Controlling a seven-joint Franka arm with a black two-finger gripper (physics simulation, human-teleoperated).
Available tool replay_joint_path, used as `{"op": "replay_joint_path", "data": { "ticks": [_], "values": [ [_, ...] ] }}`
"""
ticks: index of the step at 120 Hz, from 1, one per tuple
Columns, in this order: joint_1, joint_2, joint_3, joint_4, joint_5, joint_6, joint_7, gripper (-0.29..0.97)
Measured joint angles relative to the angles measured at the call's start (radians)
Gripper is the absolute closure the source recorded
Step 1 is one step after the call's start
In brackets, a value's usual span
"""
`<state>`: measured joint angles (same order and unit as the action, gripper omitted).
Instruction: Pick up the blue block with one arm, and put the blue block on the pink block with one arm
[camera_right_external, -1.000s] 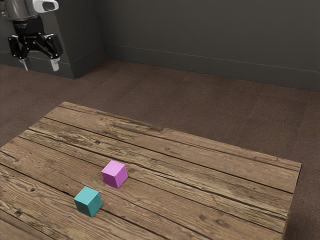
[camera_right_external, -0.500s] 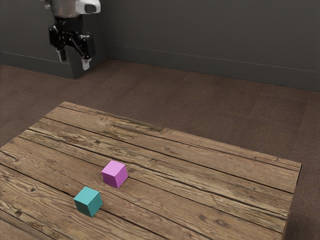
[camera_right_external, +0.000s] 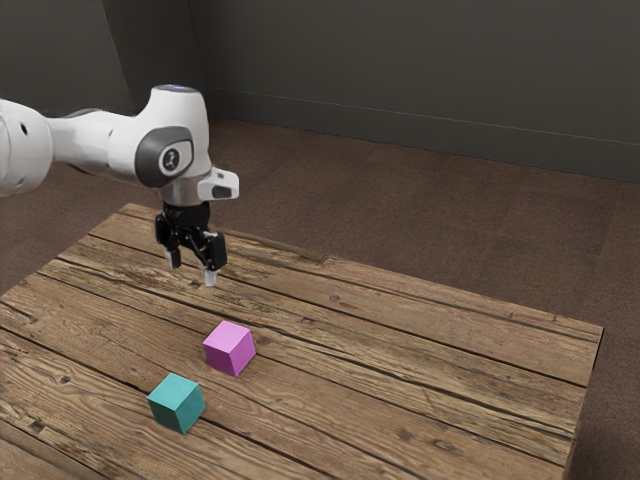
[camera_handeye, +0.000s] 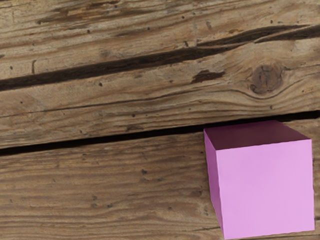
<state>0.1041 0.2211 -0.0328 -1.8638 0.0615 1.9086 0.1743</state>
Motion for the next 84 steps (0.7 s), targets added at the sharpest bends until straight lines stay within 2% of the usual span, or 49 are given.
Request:
{"op": "replay_joint_path", "data": {
  "ticks": [13,36,42,68,84],
  "values": [
    [-0.034,-0.047,0.007,-0.122,-0.008,0.124,-0.003,0.0],
    [-0.057,-0.061,0.017,-0.211,-0.012,0.259,-0.009,0.0],
    [-0.064,-0.099,0.021,-0.274,-0.013,0.289,-0.011,0.0],
    [-0.099,-0.383,0.025,-0.636,-0.006,0.394,-0.025,0.0],
    [-0.11,-0.429,0.024,-0.74,-0.002,0.448,-0.031,0.0]
  ]
}}
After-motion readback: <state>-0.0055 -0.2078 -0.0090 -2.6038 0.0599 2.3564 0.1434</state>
